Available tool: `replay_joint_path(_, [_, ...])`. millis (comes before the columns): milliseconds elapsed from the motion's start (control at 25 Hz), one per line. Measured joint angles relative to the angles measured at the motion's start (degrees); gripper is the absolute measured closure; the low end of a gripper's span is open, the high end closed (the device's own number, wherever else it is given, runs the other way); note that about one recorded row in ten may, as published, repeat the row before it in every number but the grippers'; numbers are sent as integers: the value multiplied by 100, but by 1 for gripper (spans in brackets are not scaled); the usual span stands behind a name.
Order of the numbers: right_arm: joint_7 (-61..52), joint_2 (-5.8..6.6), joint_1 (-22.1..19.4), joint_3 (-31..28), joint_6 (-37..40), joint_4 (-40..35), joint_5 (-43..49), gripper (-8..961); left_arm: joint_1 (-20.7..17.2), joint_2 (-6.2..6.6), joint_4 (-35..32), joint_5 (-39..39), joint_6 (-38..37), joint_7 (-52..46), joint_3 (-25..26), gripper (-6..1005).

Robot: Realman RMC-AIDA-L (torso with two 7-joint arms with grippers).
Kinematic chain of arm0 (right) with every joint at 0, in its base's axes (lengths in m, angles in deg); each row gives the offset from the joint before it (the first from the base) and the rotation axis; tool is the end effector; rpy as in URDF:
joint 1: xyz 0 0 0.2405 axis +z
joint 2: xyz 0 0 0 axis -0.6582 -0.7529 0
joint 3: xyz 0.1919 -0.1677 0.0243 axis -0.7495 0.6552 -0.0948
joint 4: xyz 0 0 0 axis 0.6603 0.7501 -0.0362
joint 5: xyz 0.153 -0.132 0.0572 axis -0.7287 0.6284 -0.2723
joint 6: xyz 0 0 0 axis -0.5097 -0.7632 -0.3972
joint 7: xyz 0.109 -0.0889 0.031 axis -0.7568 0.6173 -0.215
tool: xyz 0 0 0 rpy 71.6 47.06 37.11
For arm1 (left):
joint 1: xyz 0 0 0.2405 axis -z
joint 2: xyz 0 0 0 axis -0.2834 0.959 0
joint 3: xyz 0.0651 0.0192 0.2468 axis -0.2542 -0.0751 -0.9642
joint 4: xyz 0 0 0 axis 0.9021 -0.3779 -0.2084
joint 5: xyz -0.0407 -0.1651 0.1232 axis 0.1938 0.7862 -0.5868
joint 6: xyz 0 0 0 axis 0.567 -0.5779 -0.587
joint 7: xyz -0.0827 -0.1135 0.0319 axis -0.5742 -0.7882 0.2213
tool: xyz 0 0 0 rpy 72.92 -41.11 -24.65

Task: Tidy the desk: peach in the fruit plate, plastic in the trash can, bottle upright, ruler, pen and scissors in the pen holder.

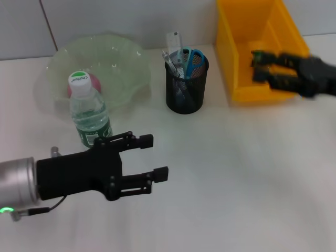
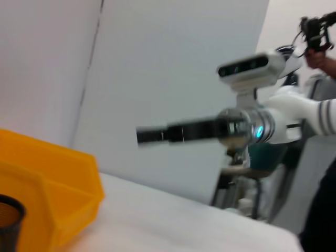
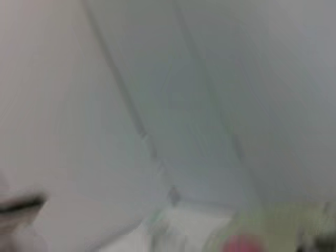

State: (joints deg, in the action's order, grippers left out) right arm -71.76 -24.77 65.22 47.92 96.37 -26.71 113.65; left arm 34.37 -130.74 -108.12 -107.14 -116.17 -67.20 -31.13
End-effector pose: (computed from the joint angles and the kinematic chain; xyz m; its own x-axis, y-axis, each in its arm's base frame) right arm 0.2705 0.3296 0.0776 0.5962 -0.3593 -0.7180 -0.5831 -0.8085 -0.0796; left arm -0.2238 0.2804 -0.0293 0.7404 0.2720 0.6146 0.3205 -0.9467 0.0329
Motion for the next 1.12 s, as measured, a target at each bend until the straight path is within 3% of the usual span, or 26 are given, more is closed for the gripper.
replay_joint_path(120, [-283,248,100,-1,528,210,748,135,55,89,37,-7,-208,-180,46,206])
replay_joint_path(160, [-327,279,135,-1,620,263,897,126,109,165,83,-35,-374,-344,73,206])
replay_joint_path(280, [-506,325,297,-1,732,388,1465,126,194,215,103,-237,-425,-603,92,207])
replay_joint_path(400, [-572,309,447,3,754,478,1975,126,285,196,135,-570,-434,-874,197,207])
replay_joint_path(520, [-431,290,497,15,777,542,2270,126,337,70,168,-871,-450,-1000,390,207])
replay_joint_path(640, [-306,289,486,9,782,547,2274,127,379,23,263,-906,-415,-978,493,207])
replay_joint_path(840, [-40,275,514,9,712,566,2291,127,454,-28,469,-914,-247,-721,657,207])
replay_joint_path(1120, [54,126,628,65,576,592,2302,126,559,-28,524,-914,-164,-624,693,207])
